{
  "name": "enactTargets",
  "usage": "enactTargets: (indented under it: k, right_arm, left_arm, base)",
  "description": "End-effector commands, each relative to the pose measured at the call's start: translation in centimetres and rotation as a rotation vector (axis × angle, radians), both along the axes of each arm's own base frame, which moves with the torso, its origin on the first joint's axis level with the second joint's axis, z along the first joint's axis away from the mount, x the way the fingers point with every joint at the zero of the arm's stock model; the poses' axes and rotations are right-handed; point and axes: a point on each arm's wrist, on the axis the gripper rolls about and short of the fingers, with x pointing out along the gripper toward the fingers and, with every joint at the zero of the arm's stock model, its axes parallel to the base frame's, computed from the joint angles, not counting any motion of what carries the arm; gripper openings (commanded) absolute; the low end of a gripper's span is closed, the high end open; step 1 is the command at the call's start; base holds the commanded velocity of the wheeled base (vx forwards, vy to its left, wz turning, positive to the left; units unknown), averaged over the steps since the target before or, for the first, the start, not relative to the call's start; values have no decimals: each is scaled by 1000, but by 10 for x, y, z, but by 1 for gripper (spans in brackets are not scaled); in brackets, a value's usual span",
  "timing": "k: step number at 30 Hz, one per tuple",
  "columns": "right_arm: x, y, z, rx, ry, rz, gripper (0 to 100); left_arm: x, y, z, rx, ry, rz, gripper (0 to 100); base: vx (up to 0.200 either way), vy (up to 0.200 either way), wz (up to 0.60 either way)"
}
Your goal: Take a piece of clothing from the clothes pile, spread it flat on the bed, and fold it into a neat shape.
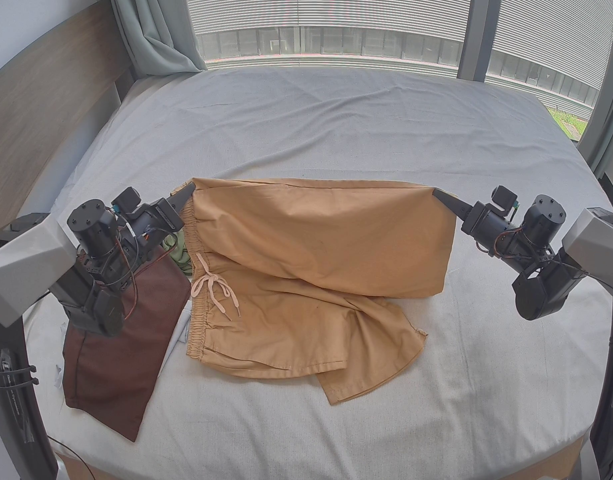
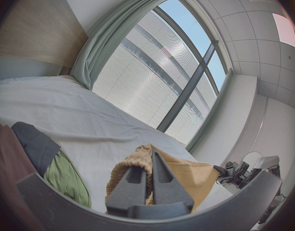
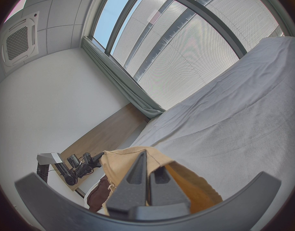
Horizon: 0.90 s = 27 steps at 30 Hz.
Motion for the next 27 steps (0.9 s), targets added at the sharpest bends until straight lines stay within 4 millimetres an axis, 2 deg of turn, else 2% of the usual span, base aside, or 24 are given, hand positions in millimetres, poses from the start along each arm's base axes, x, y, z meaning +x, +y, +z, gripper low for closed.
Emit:
enactTargets:
  k: [1,6,18,27]
  right_arm:
    - [17,2,-16,7,6,2,0]
    - [32,3,-22,13,-10,3,0]
    - [63,5,-19,47,-19,11,0]
    - [80,5,-31,46,-17,8,0]
  left_arm:
    - [21,-2,-22,-18,19,32,0]
    - [33,-2,-26,-39,5,44,0]
    - [54,-1,-35,-107,-8,57,0]
    - [65,-2,-42,-126,-15,52,0]
  base:
    - [0,0,0]
    - [0,0,0]
    - [0,0,0]
    - [0,0,0]
